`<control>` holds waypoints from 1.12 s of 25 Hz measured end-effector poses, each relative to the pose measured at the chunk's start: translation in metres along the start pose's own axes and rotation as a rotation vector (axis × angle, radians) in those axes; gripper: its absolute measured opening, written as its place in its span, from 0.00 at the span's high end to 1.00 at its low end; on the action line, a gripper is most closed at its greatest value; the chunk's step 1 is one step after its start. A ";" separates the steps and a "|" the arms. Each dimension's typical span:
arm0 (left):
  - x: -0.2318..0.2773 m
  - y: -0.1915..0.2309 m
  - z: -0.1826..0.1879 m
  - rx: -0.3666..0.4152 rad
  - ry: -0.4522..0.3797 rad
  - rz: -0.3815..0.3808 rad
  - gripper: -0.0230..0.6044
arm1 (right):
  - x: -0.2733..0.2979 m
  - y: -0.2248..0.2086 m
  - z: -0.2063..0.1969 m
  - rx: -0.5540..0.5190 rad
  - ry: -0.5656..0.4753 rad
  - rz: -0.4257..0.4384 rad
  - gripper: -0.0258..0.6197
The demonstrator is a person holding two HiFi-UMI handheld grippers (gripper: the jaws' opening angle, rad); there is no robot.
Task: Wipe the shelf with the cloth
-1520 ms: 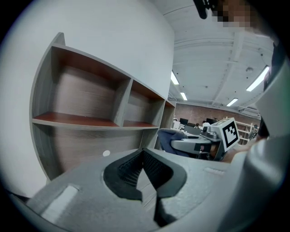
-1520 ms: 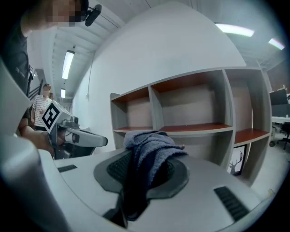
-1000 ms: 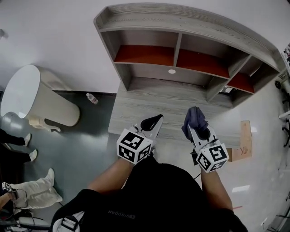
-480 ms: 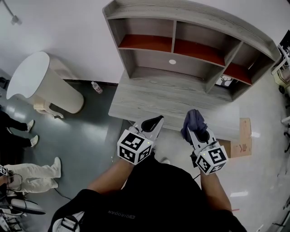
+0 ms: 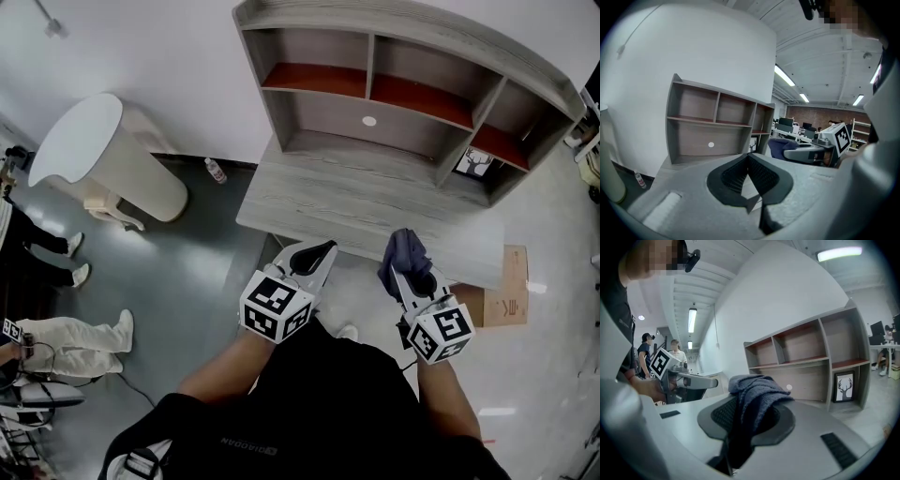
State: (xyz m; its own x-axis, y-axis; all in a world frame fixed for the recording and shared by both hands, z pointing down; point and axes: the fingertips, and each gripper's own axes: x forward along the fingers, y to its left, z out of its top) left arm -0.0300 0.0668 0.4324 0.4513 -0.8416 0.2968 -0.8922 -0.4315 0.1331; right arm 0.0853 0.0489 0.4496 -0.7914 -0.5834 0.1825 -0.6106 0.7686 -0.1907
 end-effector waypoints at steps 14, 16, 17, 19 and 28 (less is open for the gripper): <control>-0.018 0.040 0.011 0.023 0.012 -0.062 0.95 | 0.039 0.032 0.004 0.017 0.008 -0.055 0.82; -0.020 0.051 0.011 0.020 0.013 -0.070 0.95 | 0.046 0.039 0.005 0.020 0.005 -0.064 0.82; -0.021 0.055 0.011 0.019 0.015 -0.075 0.95 | 0.049 0.043 0.005 0.021 0.005 -0.067 0.82; -0.023 0.062 0.010 0.020 0.017 -0.087 0.95 | 0.055 0.051 0.005 0.020 0.007 -0.073 0.82; -0.024 0.089 0.018 0.025 0.013 -0.120 0.95 | 0.078 0.061 0.004 0.023 0.019 -0.108 0.82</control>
State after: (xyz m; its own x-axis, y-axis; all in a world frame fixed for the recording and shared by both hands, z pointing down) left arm -0.1195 0.0429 0.4206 0.5545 -0.7793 0.2921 -0.8310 -0.5371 0.1446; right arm -0.0139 0.0486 0.4480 -0.7206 -0.6571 0.2211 -0.6927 0.6955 -0.1908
